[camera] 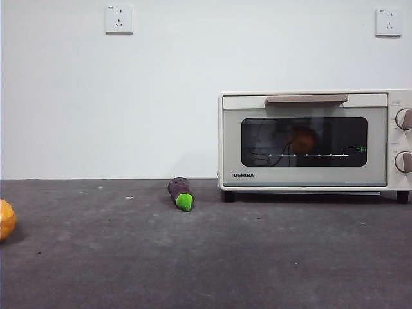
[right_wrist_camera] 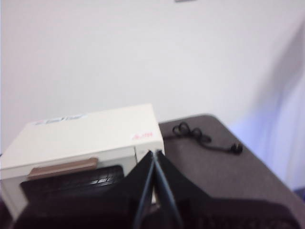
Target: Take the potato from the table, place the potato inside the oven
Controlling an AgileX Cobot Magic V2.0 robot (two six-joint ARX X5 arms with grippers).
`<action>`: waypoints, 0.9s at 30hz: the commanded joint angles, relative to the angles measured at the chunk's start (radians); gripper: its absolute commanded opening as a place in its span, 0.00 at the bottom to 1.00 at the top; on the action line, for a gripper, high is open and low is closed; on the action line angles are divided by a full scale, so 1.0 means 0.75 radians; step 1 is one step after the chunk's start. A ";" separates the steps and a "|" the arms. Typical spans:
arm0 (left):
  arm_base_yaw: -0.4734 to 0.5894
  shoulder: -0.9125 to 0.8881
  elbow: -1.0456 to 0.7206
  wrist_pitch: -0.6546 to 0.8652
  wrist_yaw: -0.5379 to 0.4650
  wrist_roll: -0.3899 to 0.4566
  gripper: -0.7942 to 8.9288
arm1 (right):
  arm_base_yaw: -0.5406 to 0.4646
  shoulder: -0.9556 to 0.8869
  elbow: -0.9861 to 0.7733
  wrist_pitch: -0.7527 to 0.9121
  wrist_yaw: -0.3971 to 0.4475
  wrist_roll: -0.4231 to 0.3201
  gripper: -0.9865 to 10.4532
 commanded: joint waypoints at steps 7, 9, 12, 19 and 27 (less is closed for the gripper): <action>0.003 0.001 -0.013 0.015 0.004 -0.006 0.08 | -0.047 -0.206 -0.514 0.357 -0.117 -0.068 0.09; 0.003 0.001 -0.013 0.015 0.004 -0.006 0.08 | -0.054 -0.261 -0.605 0.388 -0.155 -0.069 0.09; 0.003 0.001 -0.013 0.015 0.004 -0.006 0.08 | -0.066 -0.354 -0.739 0.418 -0.155 -0.070 0.09; 0.003 0.001 -0.013 0.016 0.004 -0.006 0.08 | -0.080 -0.513 -1.056 0.496 -0.154 -0.099 0.09; 0.003 0.026 -0.013 0.015 0.004 -0.006 0.08 | -0.080 -0.513 -1.309 0.609 -0.166 -0.097 0.09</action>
